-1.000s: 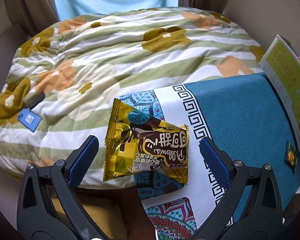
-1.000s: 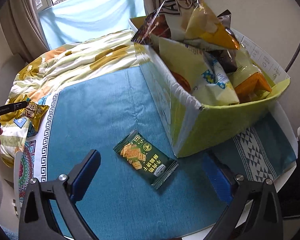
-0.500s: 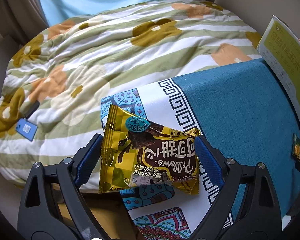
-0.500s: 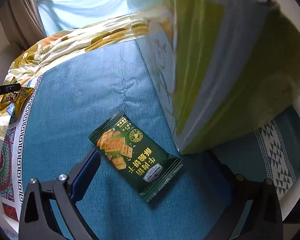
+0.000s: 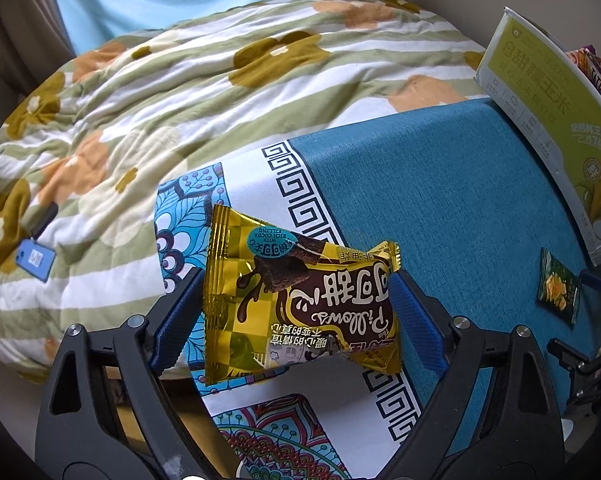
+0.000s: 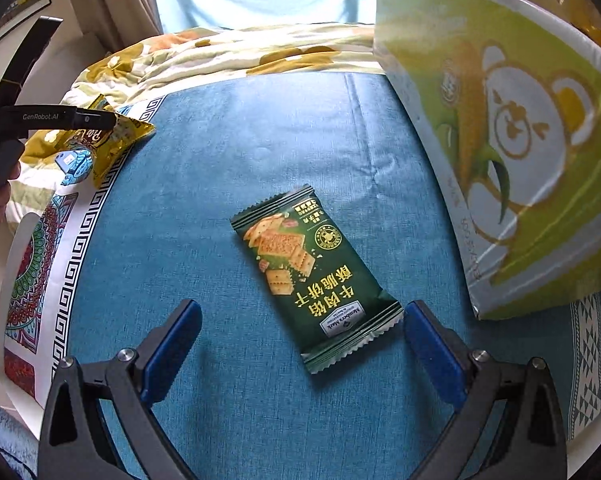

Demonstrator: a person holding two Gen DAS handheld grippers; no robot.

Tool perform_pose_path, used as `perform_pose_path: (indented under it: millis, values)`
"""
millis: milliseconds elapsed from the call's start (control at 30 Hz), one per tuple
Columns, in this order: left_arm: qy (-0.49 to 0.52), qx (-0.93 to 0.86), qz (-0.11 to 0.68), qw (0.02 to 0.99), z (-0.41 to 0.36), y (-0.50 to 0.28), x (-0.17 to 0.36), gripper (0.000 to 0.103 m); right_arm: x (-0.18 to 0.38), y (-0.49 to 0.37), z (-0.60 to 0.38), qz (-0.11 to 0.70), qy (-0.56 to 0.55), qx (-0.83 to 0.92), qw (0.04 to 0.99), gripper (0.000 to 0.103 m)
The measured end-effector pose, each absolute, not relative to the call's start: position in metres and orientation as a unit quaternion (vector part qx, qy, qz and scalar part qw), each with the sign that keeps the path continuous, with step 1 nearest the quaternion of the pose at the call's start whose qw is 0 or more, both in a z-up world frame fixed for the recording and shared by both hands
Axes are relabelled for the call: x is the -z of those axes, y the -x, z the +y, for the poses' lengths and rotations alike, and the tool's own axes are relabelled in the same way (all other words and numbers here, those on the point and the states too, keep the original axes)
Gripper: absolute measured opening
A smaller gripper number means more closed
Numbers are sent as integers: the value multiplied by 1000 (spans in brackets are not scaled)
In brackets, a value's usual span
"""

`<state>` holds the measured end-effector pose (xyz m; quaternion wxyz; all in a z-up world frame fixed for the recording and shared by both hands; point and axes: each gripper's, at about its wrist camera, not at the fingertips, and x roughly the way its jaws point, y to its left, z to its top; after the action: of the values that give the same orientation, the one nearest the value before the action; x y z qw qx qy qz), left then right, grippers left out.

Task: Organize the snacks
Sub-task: 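Close the left tool on the gold bag while the right tool closes on the green packet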

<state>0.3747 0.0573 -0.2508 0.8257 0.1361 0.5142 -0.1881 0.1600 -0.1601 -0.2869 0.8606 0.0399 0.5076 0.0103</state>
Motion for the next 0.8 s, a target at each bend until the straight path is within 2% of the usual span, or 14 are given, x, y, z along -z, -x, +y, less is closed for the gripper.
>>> perform_pose_path:
  millis: [233, 467, 533, 733, 767, 800]
  values:
    - [-137, 200, 514, 823, 55, -371, 250, 89, 290, -175, -149, 506, 23, -41, 861, 101]
    - [-146, 218, 508, 820, 53, -366, 247, 79, 288, -194, -139, 510, 78, -82, 853, 99]
    - [-147, 225, 513, 816, 52, -366, 247, 79, 290, -202, -134, 516, 102, -103, 844, 91]
    - [-147, 244, 519, 806, 51, -363, 249, 78, 292, -215, -137, 533, 99, -157, 825, 83]
    - [-144, 247, 520, 805, 52, -363, 249, 75, 292, -215, -137, 534, 102, -159, 824, 82]
    - [-140, 250, 520, 805, 53, -364, 249, 68, 291, -215, -137, 535, 103, -162, 823, 76]
